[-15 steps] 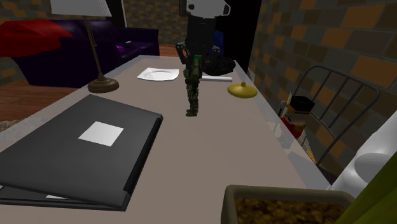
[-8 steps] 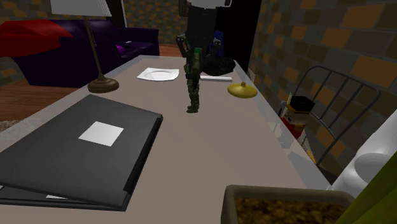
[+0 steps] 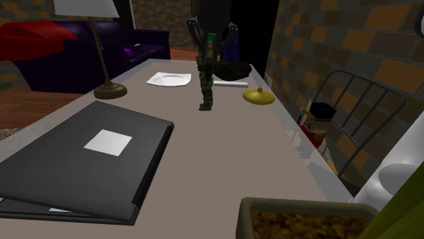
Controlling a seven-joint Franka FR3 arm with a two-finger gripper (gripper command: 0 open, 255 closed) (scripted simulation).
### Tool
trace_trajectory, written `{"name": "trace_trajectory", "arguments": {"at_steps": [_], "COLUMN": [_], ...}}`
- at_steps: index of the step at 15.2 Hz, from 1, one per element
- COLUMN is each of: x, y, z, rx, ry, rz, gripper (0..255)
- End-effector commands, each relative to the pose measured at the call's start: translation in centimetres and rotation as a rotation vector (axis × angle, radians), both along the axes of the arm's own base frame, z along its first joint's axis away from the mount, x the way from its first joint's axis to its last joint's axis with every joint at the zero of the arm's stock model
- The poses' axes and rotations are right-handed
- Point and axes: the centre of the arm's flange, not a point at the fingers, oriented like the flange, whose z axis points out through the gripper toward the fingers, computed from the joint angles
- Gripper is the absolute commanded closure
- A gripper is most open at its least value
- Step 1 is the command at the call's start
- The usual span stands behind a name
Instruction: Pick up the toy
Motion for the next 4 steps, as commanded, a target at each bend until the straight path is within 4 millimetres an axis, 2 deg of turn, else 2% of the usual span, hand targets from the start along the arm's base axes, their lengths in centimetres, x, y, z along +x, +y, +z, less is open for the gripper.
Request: {"name": "trace_trajectory", "arguments": {"at_steps": [1,4], "x": [0.01,0.01], "y": [-0.06,-0.07], "z": [1.04,1.64], "rx": [0.000,0.000], "ry": [-0.001,-0.001], "rz": [0.000,0.000], "gripper": [255,255]}}
